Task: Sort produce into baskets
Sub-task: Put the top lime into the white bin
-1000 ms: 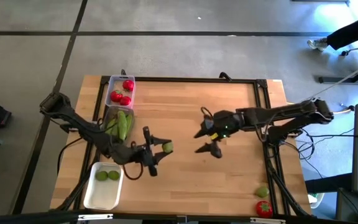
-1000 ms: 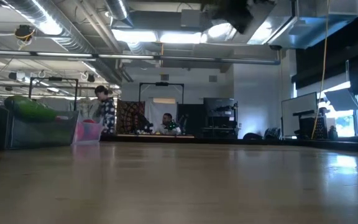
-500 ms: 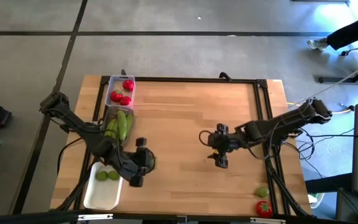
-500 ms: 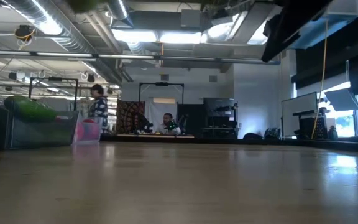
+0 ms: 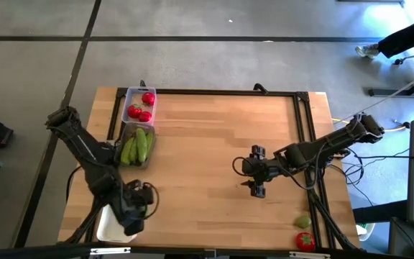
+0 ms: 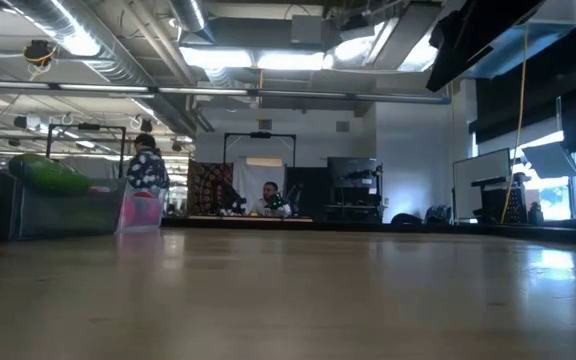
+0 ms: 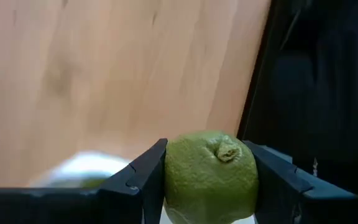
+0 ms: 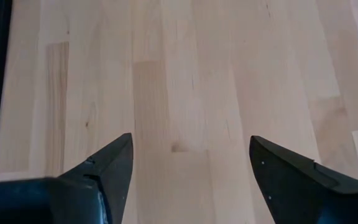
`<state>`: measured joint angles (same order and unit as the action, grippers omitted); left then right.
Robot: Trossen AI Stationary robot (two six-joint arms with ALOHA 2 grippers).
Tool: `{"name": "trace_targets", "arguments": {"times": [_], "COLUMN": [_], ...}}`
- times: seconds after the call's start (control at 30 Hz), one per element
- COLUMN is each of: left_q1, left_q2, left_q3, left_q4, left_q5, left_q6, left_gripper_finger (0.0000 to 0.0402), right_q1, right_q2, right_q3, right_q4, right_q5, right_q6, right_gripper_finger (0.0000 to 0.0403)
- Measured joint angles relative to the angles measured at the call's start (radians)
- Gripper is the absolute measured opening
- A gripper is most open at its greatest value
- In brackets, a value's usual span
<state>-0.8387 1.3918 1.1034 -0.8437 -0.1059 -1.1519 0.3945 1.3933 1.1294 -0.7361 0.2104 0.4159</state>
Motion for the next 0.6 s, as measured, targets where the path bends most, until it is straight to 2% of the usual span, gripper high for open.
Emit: {"name": "trace_targets", "arguments": {"times": [0.2,0.37,0.6], "left_q1": [-0.114,-0.151,-0.197], "left_q2": [0.032,0.097,0.192], "left_q3": [0.0,0.0,-0.001], "left_q4": [-0.072,-0.15,-0.23], "left_q5": [-0.005,-0.007,0.103], "left_q6": [-0.212,-0.313,-0.395], "left_gripper_finger": [0.0179,0.0196,0.0226], "right_q1": [-0.002,-0.002,-0.002], "right_q2": [0.0,0.0,0.0], "right_q3": [0.0,0.0,0.0], "right_q4": [0.0,-0.001,0.0], "right_q5": [0.017,0.016,0.017], "right_q6": [-0.004,-0.008,-0.009], "right_gripper_finger": [0.0282,0.0282,0.0282]}}
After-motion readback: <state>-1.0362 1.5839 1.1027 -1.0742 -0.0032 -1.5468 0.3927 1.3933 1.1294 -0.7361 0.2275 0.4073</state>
